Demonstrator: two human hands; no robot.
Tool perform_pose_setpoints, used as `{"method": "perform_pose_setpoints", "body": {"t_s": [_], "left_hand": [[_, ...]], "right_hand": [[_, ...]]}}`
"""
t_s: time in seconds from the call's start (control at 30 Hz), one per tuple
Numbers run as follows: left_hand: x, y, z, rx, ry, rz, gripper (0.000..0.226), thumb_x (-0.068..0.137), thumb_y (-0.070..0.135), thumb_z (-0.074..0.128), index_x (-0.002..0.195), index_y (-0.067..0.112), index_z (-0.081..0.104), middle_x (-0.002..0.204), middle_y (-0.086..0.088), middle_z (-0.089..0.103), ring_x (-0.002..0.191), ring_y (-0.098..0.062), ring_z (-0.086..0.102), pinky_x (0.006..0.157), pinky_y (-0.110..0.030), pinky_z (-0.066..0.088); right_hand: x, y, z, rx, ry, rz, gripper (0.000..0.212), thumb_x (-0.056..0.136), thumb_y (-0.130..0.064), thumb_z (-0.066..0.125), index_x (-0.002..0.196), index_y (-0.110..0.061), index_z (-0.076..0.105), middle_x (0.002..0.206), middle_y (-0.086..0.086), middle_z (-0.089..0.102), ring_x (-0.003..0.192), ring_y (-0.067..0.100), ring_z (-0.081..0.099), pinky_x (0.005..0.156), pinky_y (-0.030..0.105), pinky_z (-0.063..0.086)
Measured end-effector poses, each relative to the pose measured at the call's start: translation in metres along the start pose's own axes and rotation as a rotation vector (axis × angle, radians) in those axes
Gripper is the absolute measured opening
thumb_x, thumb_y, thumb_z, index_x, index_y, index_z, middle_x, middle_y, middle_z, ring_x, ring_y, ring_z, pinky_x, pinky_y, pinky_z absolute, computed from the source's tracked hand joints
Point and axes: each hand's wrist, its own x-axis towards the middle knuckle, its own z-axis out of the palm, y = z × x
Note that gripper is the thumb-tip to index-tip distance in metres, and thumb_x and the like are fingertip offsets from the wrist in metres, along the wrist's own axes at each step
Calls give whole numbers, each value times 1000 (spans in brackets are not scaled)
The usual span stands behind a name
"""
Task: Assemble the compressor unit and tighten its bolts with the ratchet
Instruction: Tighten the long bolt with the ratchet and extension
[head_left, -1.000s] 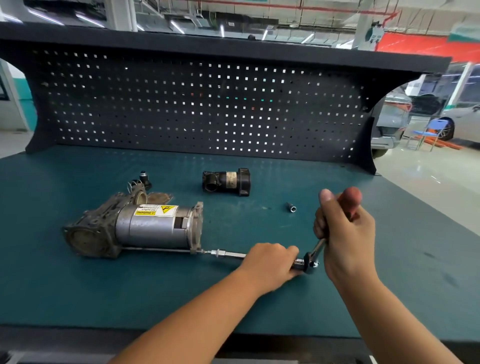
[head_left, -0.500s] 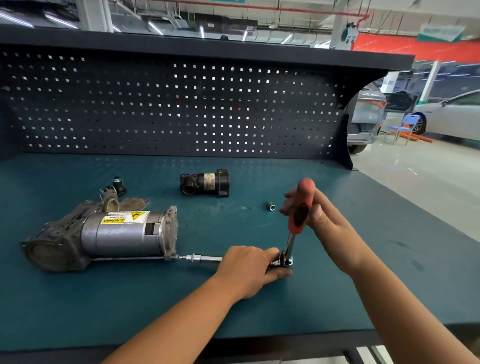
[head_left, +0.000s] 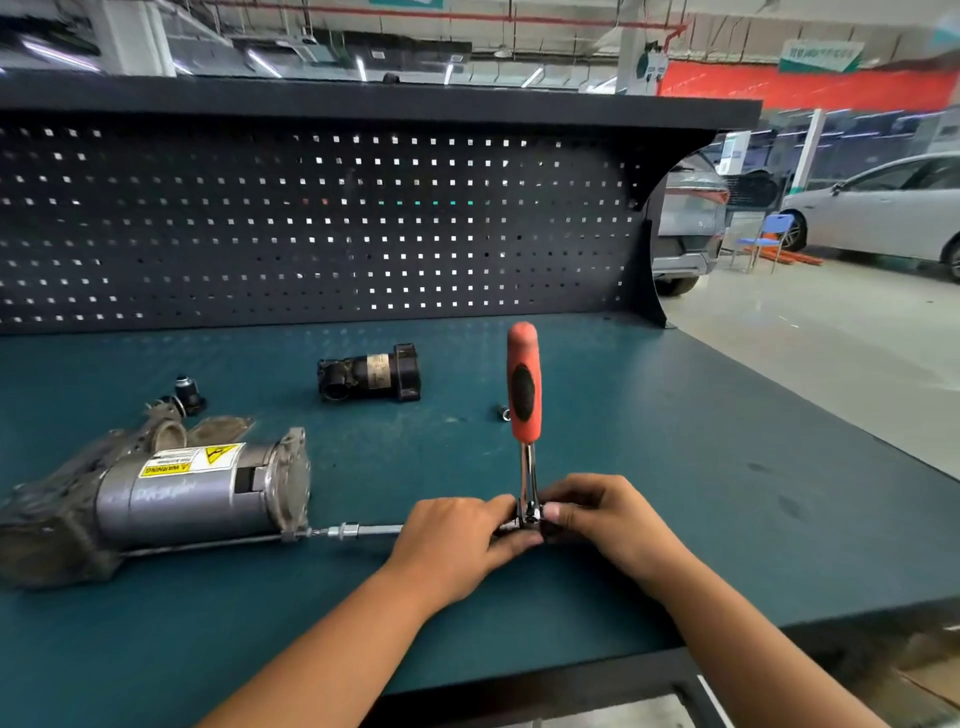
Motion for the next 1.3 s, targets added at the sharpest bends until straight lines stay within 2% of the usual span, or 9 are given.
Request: {"method": "perform_pose_setpoints", "body": {"t_s": [0.37,0.5,0.7,0.83,0.93,1.07,1.17,1.23,1.3], "left_hand": [[0,1,-2,-7,-1,-16,52,88,68,27,116,31,50,100,1,67,95,-21,60,61,-32,30],[-1,2,-4,-32,7,-24,50,90,66,28,114,30,53,95,0,67,92,-22,61,60,-31,30],[1,3,-7,-73,-10,-35,47,90,65,33,107,28,55,93,-3,67,91,-25,60,60,-32,29],[2,4,-7,-72,-14,-29,48,88,67,35,112,30,52,99,-4,67,96,-27,60,63,-34,30],[2,4,-7,-87,-11,-33,49,87,68,35,115,32,52,98,-5,67,96,-29,60,63,-34,31],[1,4,-6,-126,0,-52,45,89,66,36,111,32,55,95,-6,67,95,-29,60,62,-33,28],[2,3,-6,-141,-7,-62,46,89,66,35,106,29,56,95,-6,67,95,-30,59,61,-33,27],[3,3,-5,-133,-10,-58,48,88,67,34,106,29,55,97,-5,67,96,-30,60,61,-33,28],[3,4,-4,-137,-20,-52,48,88,67,34,103,27,54,97,-6,67,95,-30,60,61,-33,28]], "right_hand": [[-2,-2,6,52,45,37,12,89,-3,59,79,-4,66,72,5,69,64,15,67,62,23,55],[0,-3,9,145,63,120,21,90,-5,59,69,-7,62,68,6,67,62,19,67,60,25,54],[7,-11,11,268,44,253,13,88,-1,58,75,-4,56,71,11,65,58,23,66,56,29,57],[8,-14,8,374,10,256,18,87,7,53,75,-4,61,72,11,68,65,21,68,57,31,57],[6,-14,10,293,-5,231,16,89,7,51,83,-4,63,77,10,69,68,19,68,60,28,56],[13,-25,14,299,39,132,34,85,12,37,102,-2,62,100,12,72,96,25,66,80,28,52],[23,-42,15,445,89,9,29,83,-4,53,111,-8,58,99,8,72,104,27,65,84,31,49],[34,-54,17,482,82,-5,45,77,-27,60,120,-16,52,95,6,72,96,27,68,82,33,50],[50,-65,18,503,111,-24,41,84,-35,57,119,-15,51,95,5,70,87,25,70,82,39,51]]}}
